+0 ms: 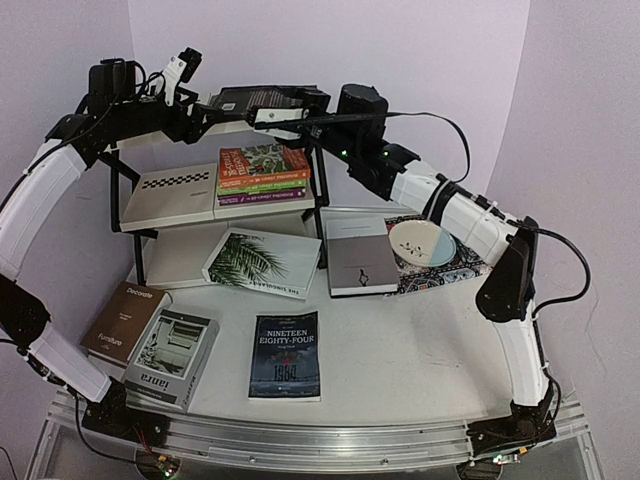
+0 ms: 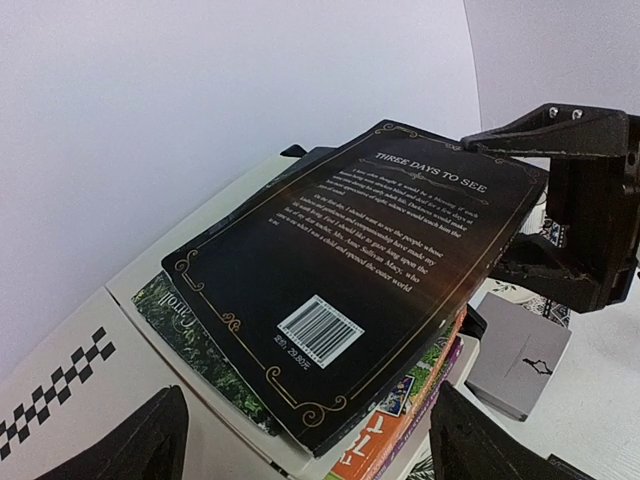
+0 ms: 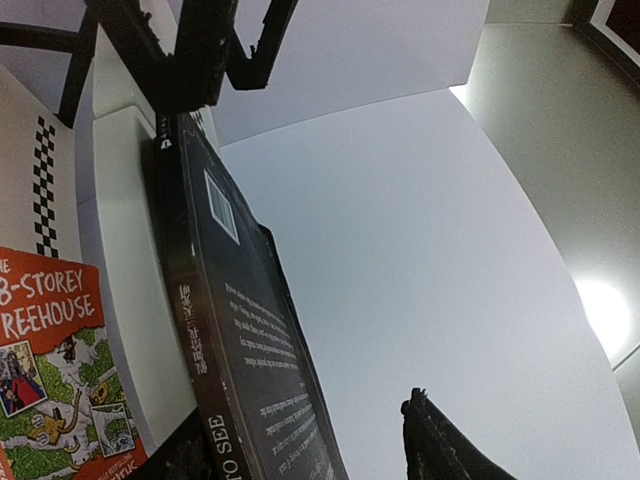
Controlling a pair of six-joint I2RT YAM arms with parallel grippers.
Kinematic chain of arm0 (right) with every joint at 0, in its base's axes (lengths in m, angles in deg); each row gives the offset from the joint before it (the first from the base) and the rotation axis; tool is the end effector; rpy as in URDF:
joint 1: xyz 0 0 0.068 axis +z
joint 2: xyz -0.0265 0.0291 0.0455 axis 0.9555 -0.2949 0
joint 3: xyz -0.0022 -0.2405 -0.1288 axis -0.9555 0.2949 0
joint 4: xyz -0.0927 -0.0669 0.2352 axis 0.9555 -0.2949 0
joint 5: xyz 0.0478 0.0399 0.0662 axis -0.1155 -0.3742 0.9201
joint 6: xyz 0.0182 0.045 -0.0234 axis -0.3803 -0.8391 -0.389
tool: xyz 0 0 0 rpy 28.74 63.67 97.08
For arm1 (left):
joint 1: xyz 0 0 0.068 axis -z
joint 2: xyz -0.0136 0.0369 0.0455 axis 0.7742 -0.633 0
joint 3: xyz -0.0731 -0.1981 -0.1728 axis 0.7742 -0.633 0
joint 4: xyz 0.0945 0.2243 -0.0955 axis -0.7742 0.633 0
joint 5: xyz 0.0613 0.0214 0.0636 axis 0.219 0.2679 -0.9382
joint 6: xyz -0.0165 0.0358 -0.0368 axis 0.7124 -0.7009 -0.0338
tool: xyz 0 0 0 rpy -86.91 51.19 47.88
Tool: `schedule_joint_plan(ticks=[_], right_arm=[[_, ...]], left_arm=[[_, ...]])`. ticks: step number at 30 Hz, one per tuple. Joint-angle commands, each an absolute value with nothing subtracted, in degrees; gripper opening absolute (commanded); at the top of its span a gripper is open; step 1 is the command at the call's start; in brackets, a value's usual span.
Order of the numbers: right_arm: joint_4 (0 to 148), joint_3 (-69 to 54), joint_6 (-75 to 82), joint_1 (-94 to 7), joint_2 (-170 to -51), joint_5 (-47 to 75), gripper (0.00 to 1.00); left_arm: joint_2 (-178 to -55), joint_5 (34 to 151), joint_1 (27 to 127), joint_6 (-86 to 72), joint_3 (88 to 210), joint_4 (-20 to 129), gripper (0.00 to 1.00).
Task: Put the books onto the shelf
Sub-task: Adjust the book pile on the shelf.
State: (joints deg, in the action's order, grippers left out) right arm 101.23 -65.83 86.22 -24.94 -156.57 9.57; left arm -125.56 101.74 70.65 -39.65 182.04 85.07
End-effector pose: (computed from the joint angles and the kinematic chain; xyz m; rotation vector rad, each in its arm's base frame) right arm 0.3391 0.3781 0.4720 -0.8973 0.4282 -0.4192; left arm 0.2886 -0.1159 0.5026 0.8052 1.5152 -0.2451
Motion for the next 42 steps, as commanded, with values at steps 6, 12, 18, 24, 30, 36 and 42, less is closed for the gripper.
schedule_joint_plan(ticks=[6, 12, 18, 24, 30, 36, 42], right_arm=[[108.4, -60.9, 83.6, -24.8, -150.0, 10.4, 0.63], [108.2, -60.7, 83.0, -24.9, -149.5, 10.2, 0.64], [108.2, -56.7, 81.2, -24.7, -146.6, 9.9, 0.67], [108.3, -51.6, 77.6, -24.8, -142.7, 9.6, 0.90], [104.0, -48.6, 64.1, -24.7, -137.8, 7.0, 0.98], [98.7, -45.6, 50.1, -24.7, -133.2, 5.0, 0.98], [92.2, -43.7, 37.3, -24.7, -129.8, 2.1, 0.98]], left_arm=[[-126.2, 103.7, 70.5, -40.1, 183.1, 82.2, 0.94], [-128.3, 104.0, 70.5, -40.6, 184.5, 81.9, 0.98], [-130.0, 103.4, 70.6, -40.3, 186.3, 81.6, 0.97], [-129.9, 103.2, 70.6, -39.8, 186.6, 80.9, 0.96], [-129.2, 103.4, 70.6, -39.4, 186.0, 80.3, 0.96], [-129.3, 103.6, 70.6, -39.2, 185.5, 79.9, 0.96], [-129.1, 103.7, 70.6, -39.1, 185.3, 79.6, 0.96]])
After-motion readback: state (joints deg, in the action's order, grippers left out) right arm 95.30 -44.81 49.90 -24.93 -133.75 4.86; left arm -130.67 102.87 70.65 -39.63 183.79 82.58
